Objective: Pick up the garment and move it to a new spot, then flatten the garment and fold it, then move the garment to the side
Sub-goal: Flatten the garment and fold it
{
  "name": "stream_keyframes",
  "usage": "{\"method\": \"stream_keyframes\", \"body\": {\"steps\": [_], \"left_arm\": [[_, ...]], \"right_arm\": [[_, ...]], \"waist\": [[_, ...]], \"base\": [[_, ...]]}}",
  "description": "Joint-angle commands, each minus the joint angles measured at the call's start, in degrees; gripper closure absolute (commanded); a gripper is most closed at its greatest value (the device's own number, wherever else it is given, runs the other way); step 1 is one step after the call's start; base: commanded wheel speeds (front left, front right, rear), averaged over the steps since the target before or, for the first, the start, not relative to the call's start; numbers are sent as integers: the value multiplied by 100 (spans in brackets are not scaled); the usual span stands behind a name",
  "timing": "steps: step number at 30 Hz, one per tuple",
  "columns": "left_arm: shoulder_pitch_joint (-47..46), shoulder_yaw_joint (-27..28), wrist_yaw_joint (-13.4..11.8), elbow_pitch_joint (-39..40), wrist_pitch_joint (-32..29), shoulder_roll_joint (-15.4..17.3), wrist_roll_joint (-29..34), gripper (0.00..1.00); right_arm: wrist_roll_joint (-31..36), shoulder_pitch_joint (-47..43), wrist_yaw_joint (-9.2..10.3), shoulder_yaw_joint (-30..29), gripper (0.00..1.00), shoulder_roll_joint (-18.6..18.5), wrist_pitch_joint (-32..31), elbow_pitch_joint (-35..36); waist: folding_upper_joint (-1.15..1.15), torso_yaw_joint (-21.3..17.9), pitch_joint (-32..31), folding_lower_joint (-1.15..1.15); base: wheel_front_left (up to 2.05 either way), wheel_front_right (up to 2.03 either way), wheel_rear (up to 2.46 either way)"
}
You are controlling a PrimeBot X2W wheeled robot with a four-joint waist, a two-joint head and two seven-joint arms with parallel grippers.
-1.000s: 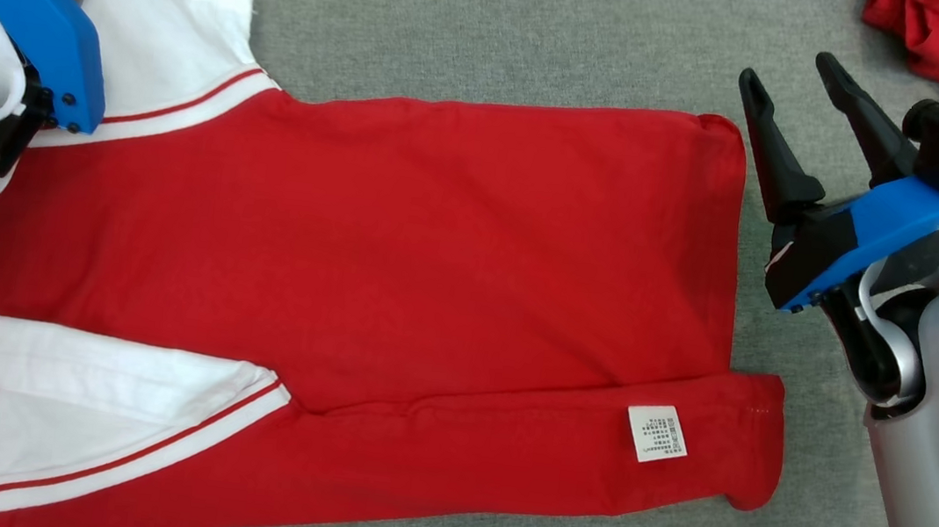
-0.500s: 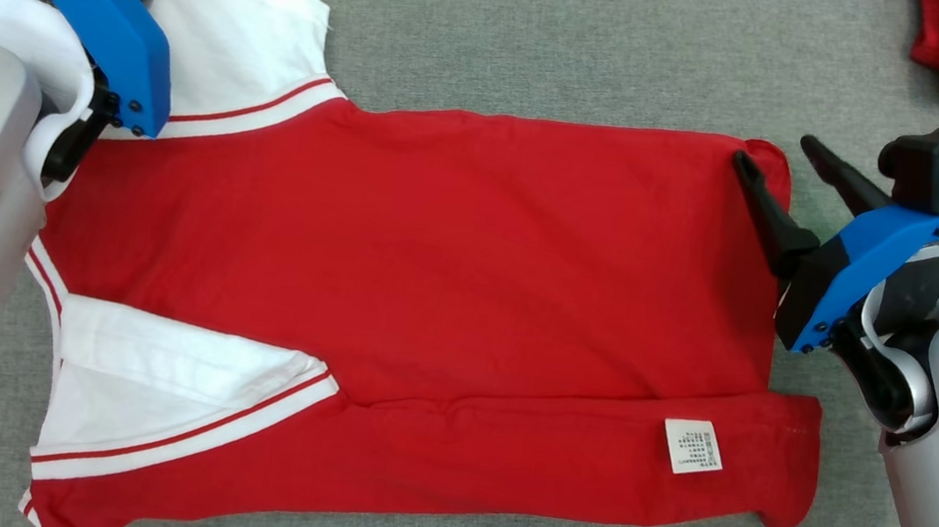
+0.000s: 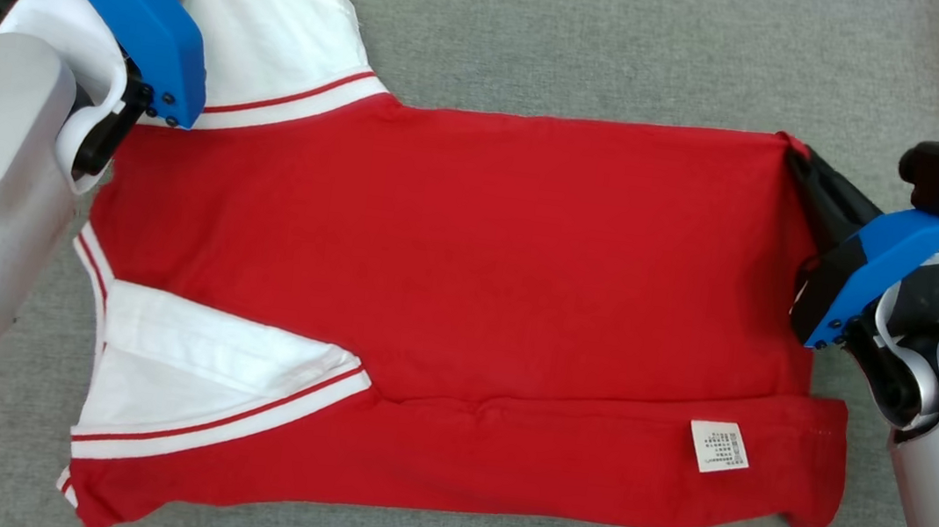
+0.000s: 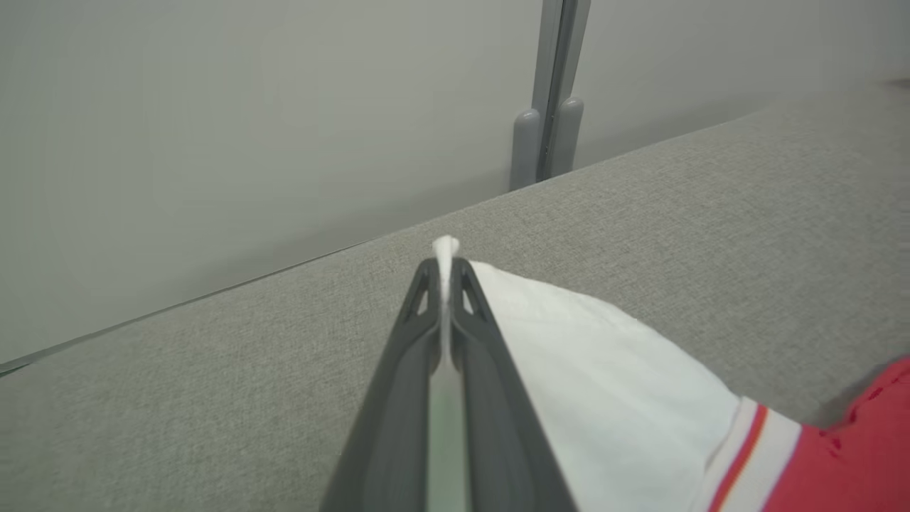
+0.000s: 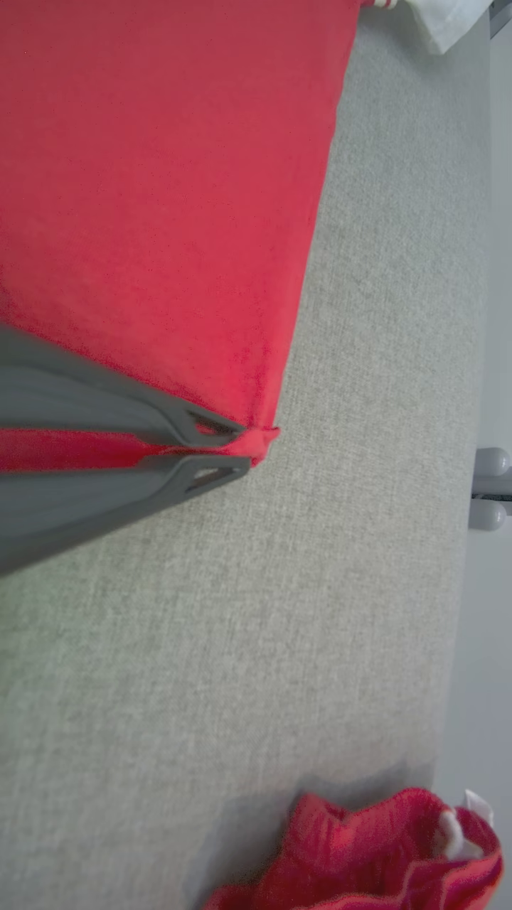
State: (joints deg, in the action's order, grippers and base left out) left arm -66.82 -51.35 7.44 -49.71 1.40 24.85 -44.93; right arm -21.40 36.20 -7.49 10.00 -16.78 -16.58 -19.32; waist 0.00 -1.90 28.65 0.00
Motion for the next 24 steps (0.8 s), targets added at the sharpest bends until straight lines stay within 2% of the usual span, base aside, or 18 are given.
{"method": "stream_keyframes", "body": {"steps": [1, 13, 17, 24], "left_arm": [[-32, -25, 3, 32, 115, -1, -52, 100], [761, -97, -53, 729, 876, 152, -209, 100], [1213, -97, -213, 1232, 976, 325, -272, 100], [2134, -70, -705, 2394, 1053, 708, -406, 100]], "right_arm": [[84, 71, -1, -70, 100, 1, 186, -79], [242, -472, -1, -199, 100, 88, 1109, -507], [299, -752, -1, -253, 100, 127, 1336, -563], [477, -1116, -1, -293, 100, 199, 1659, -670]], "waist": [[0, 40, -48, 0], [0, 291, -714, 0], [0, 345, -910, 0], [0, 425, -1109, 0]], "base": [[0, 0, 0], [0, 0, 0], [0, 0, 0], [0, 0, 0]]}}
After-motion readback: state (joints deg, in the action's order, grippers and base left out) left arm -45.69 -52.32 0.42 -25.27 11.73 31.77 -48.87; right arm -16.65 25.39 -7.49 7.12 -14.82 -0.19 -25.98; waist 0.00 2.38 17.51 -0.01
